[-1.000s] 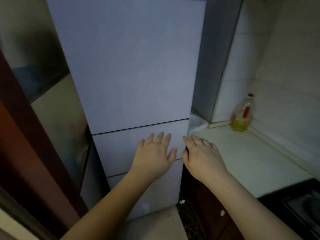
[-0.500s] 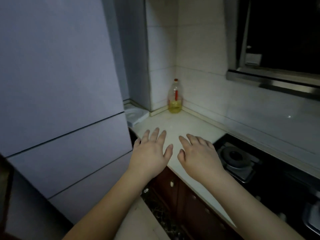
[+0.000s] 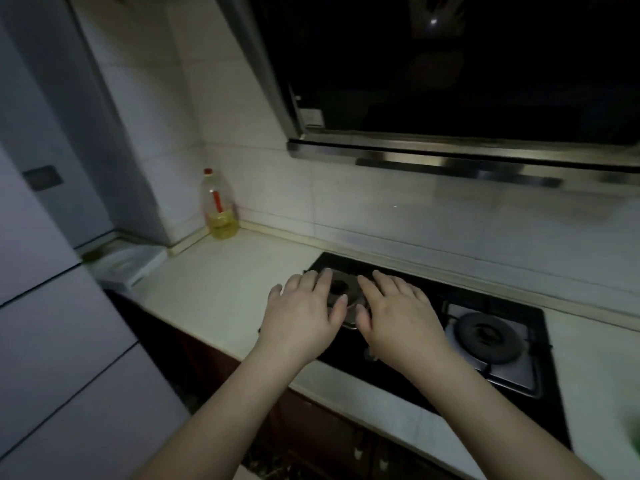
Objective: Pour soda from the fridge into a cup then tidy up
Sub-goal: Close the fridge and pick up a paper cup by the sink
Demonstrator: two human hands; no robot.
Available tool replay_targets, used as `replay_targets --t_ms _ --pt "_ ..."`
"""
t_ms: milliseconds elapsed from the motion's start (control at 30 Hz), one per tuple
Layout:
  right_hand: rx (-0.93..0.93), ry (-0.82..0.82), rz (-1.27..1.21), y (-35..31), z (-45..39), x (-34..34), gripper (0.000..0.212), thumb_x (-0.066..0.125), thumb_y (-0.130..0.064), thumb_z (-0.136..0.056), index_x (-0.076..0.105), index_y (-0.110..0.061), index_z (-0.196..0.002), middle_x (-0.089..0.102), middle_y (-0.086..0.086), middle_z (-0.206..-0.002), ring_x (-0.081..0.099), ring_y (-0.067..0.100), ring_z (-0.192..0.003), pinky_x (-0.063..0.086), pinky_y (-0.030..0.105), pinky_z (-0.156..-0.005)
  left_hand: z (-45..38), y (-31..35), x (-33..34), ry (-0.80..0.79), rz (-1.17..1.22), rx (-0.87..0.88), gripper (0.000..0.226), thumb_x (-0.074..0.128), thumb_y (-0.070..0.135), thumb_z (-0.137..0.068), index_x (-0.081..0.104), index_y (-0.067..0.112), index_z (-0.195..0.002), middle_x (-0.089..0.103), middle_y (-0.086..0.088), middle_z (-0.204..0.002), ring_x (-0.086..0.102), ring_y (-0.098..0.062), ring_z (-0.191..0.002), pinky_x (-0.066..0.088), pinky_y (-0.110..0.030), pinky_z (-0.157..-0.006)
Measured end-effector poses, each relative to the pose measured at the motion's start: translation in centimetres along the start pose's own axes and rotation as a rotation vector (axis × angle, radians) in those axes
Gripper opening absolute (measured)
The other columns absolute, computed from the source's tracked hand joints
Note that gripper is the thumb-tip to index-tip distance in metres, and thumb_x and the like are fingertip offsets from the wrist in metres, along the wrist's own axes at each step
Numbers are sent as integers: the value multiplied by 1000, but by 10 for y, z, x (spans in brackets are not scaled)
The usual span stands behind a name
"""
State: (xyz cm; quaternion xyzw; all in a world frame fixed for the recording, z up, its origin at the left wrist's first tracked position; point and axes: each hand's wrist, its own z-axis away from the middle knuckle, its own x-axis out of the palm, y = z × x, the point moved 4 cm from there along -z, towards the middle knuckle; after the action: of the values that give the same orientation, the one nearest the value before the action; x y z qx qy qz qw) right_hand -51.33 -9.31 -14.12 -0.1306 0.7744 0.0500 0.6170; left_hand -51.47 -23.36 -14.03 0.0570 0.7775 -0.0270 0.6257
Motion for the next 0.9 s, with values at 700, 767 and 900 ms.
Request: replay_targets --t_ms 700,767,900 --pt "779 96 219 203 103 -50 56 35 -45 -80 64 -18 -120 65 9 -121 62 27 -107 50 39 -86 -65 263 27 -34 136 737 85 -1 63 -78 32 26 -147 29 0 -156 25 -22 -143 21 -54 -112" --pt "851 65 217 213 118 -50 58 30 -45 -87 52 -20 -134 54 8 -137 51 26 -124 41 41 -99 -61 283 29 -42 152 819 87 -3 62 -76 31 25 -148 28 0 -157 23 -22 -143 20 -54 -113" --pt "977 87 277 227 153 -56 66 16 -48 -87 48 -21 -138 50 8 -141 47 26 -128 39 40 -101 -50 321 27 -24 199 971 83 0 57 -78 32 25 -147 30 1 -155 26 -22 -142 23 -52 -112"
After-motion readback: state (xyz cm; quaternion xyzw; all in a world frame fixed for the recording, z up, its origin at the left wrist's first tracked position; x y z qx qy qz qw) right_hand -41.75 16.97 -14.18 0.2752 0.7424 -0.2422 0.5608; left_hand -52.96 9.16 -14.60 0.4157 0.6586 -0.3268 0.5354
